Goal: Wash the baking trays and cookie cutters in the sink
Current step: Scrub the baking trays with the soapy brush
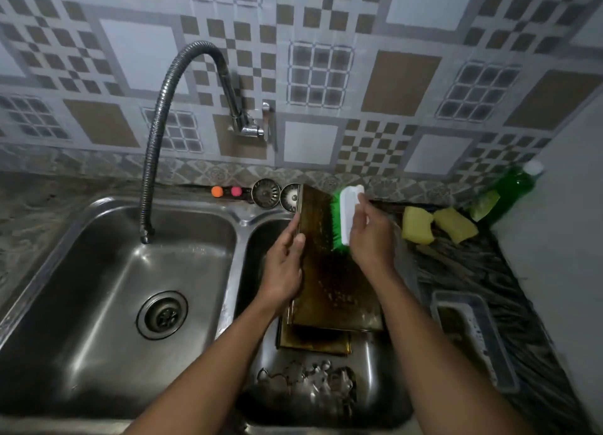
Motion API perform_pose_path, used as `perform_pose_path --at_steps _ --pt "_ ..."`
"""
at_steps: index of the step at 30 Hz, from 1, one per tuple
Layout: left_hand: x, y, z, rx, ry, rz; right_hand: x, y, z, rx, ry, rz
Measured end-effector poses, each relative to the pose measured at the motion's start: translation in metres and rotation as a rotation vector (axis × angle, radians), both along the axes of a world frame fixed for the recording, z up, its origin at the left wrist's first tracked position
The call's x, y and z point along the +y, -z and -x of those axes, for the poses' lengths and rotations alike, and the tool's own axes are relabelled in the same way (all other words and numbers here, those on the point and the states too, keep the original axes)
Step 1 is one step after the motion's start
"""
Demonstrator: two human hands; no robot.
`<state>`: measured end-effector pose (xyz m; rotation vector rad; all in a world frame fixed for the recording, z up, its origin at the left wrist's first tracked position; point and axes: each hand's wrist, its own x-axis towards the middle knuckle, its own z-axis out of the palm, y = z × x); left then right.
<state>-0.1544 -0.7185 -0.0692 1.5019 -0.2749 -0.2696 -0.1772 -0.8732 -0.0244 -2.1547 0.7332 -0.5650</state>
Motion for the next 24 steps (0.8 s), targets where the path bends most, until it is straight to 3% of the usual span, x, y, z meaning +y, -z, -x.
perform_pose_path --at_steps 7,11,15,21,24 --pt "-0.006 -0.009 -0.018 -0.019 -0.265 0.027 0.061 0.004 0.042 -0.105 -0.299 0.18" --pt "0.005 -0.003 -0.026 -0.035 -0.297 0.037 0.031 0.029 0.068 -0.058 -0.224 0.142" --pt "-0.001 -0.003 -0.011 -0.074 -0.216 -0.005 0.017 0.019 0.042 -0.032 -0.073 0.07" --pt "-0.017 -0.01 -0.022 0.067 -0.288 0.116 0.06 0.003 0.044 -0.14 -0.267 0.161" --pt "-0.012 -0.011 -0.028 0.043 -0.373 0.112 0.056 0.021 0.075 -0.133 -0.297 0.198"
